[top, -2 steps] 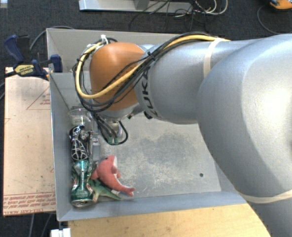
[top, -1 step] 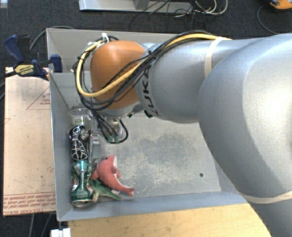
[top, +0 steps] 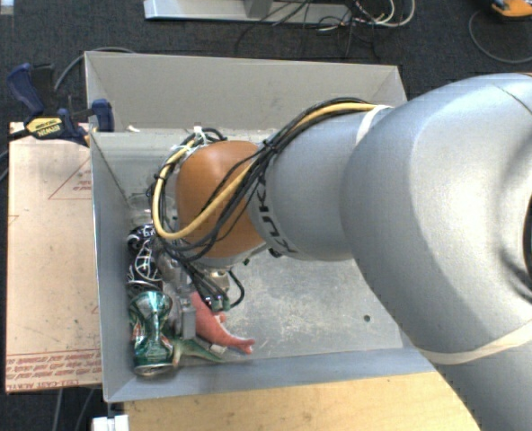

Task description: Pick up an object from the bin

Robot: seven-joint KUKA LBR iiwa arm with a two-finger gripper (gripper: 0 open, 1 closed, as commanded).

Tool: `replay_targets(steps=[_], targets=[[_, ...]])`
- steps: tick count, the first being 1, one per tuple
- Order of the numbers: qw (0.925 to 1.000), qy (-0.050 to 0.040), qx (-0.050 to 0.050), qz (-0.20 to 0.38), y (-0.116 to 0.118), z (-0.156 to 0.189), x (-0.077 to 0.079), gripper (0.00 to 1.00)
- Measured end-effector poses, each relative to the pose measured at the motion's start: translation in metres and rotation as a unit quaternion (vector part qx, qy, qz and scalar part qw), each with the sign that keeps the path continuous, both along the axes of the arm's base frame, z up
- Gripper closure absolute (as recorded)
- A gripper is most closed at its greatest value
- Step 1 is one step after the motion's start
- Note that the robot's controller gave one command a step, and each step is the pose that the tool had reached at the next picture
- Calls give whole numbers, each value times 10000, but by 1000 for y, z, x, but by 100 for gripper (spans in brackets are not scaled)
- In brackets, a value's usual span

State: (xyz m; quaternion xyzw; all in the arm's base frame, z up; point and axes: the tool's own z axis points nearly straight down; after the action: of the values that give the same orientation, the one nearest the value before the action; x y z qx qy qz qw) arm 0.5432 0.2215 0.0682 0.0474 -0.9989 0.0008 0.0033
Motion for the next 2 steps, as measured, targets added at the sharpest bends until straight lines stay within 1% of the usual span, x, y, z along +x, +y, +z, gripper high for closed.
replay_targets(steps=[1,2], targets=[[9970,-40,25,-775,-10,8,6,100],[9970,-41,23,-776,-10,8,6,0]])
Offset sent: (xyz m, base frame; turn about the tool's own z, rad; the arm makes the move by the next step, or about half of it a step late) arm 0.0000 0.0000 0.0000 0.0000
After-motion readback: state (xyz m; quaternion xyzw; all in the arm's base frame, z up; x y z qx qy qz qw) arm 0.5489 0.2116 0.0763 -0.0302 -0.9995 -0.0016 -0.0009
